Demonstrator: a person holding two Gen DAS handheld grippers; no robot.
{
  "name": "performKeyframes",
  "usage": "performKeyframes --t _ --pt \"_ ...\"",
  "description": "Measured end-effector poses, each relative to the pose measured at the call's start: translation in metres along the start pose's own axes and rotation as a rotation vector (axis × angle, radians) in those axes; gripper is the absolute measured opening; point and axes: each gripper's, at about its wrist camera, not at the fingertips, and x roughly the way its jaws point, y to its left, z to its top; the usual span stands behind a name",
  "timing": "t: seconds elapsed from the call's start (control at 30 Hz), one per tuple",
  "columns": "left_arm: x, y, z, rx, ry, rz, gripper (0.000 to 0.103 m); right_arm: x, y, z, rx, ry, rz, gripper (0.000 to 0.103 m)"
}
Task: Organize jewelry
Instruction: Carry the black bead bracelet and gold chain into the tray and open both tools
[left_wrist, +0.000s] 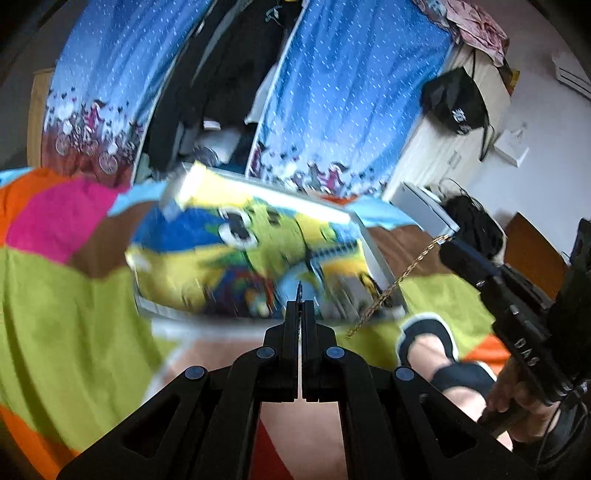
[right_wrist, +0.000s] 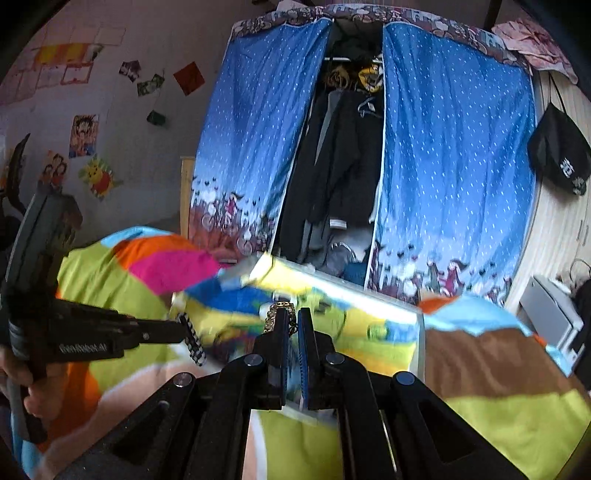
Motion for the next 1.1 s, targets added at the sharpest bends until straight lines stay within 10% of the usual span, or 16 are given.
performKeyframes --t 0.97,1.1 --pt "0.063 0.064 0.006 -0.048 0.119 0.215 0.001 0.099 0.0 -0.07 0.172 0.217 0.08 0.006" --pt "0.065 0.061 0.002 -0.03 0.151 0.242 0.006 0.093 -0.004 -0.074 0.201 0.229 0.075 0.02"
